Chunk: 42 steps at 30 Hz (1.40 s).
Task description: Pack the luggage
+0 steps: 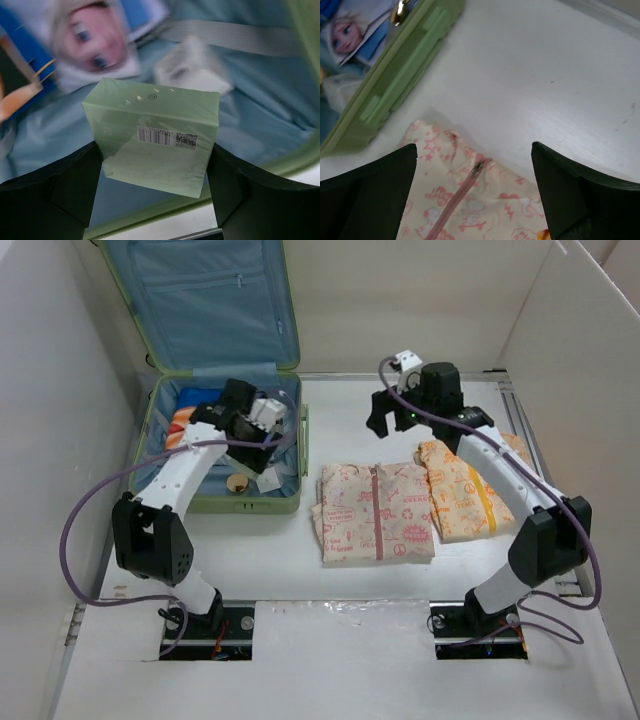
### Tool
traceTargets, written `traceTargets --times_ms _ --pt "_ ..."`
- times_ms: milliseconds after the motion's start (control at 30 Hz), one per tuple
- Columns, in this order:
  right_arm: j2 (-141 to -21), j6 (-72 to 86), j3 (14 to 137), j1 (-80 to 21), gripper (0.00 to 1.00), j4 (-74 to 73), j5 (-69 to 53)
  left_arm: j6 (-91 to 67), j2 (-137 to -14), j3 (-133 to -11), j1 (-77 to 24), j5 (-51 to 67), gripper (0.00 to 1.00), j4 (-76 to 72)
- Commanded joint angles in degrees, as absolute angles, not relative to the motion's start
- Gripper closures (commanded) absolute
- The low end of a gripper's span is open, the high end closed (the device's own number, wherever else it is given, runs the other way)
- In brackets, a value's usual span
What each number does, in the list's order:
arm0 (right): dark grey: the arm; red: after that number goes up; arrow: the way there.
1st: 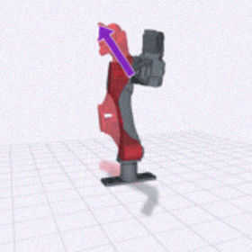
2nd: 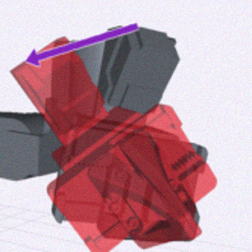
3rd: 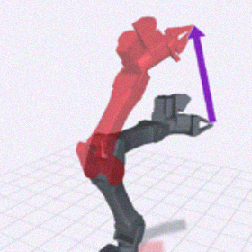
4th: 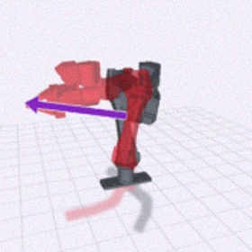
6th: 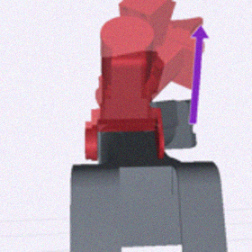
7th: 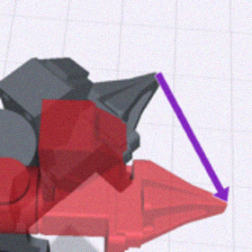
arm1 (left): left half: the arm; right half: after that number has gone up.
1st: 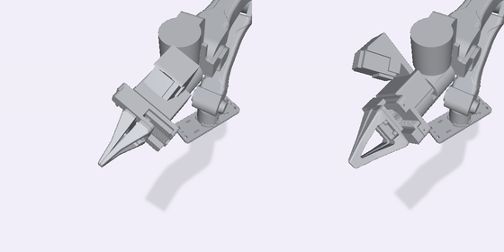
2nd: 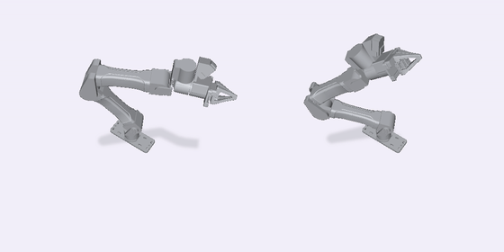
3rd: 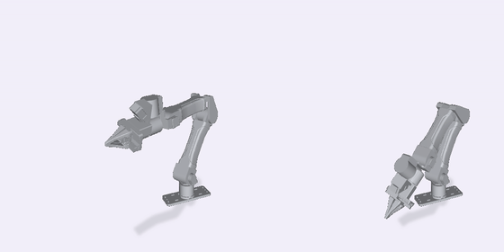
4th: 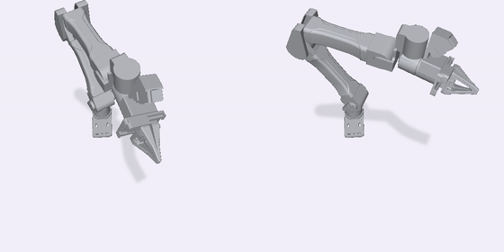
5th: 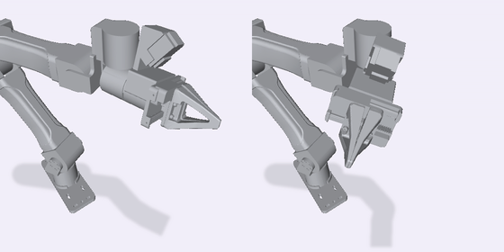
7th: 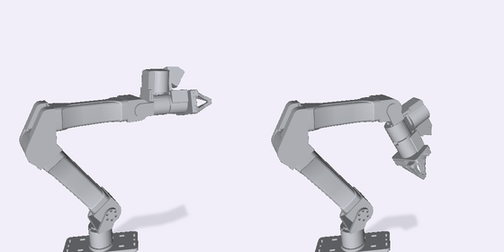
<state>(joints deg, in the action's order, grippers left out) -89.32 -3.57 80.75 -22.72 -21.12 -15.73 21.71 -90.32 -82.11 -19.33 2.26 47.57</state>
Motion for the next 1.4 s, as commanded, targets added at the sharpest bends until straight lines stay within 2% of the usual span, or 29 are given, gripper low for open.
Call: traceTargets --times_ms 0,33,133,200,367,533,667,767,900,967,1033,1067,1100,1200,1267,1300,1367 --pt "-92.37 -1.23 86.30 -19.16 0.00 -14.33 -16.35 16.44 -88.59 -87.45 -10.55 4.66 0.97 49.66" --pt "-95.24 -1.23 87.61 -19.16 0.00 -14.94 -16.35 16.44 -88.59 -87.45 -3.93 5.35 0.97 49.66" --pt "-101.40 -1.76 92.70 -18.64 0.00 -16.08 -16.26 17.04 -91.30 -86.92 6.20 5.36 0.97 52.64" --pt "-104.40 -1.76 95.09 -18.63 0.00 -16.87 -18.09 17.67 -92.02 -86.92 8.86 5.36 0.97 54.05" --pt "-114.67 -1.23 104.74 -17.50 0.00 -20.82 -19.51 18.90 -93.16 -80.69 9.40 1.41 0.97 51.77" --pt "-120.14 0.53 107.40 -16.88 0.00 -20.48 -19.51 19.95 -97.63 -80.68 9.40 2.54 0.95 50.54" --pt "-124.27 1.93 111.26 -16.88 0.00 -21.70 -18.38 19.95 -104.23 -87.26 9.40 3.25 0.93 52.38" --pt "-126.38 1.93 114.34 -16.88 0.00 -23.46 -17.84 19.95 -105.47 -87.28 9.40 3.25 0.93 50.81" --pt "-126.39 1.93 114.96 -16.26 0.00 -23.47 -16.53 18.73 -106.70 -84.12 9.40 3.25 0.76 48.52" --pt "-126.39 1.93 114.96 -16.26 0.00 -23.99 -16.00 18.11 -106.70 -84.11 9.40 2.38 0.72 47.38" --pt "-125.86 1.93 114.96 -16.26 0.00 -23.99 -15.38 18.11 -106.17 -83.58 9.40 0.27 0.59 46.32" --pt "-125.25 1.93 114.35 -15.74 0.00 -23.99 -15.38 18.11 -105.65 -83.58 9.40 -0.26 0.47 46.32" --pt "-124.55 1.93 113.82 -15.73 0.00 -23.99 -15.38 18.11 -105.64 -83.58 9.40 -1.31 0.40 46.32" --pt "-122.18 1.41 113.12 -14.60 0.00 -25.13 -14.68 17.58 -105.04 -84.64 9.40 -2.90 0.23 46.32" --pt "-119.98 -0.52 112.50 -14.59 0.00 -25.83 -11.10 17.58 -103.72 -85.33 9.40 -2.90 0.18 45.80" --pt "-117.45 -2.70 111.19 -14.59 0.00 -26.62 -8.99 18.36 -102.58 -85.34 9.40 -2.90 0.03 45.09" --pt "-114.97 -4.13 110.49 -15.38 0.00 -27.68 -2.24 18.37 -101.43 -86.48 9.40 -5.00 0.00 44.30"
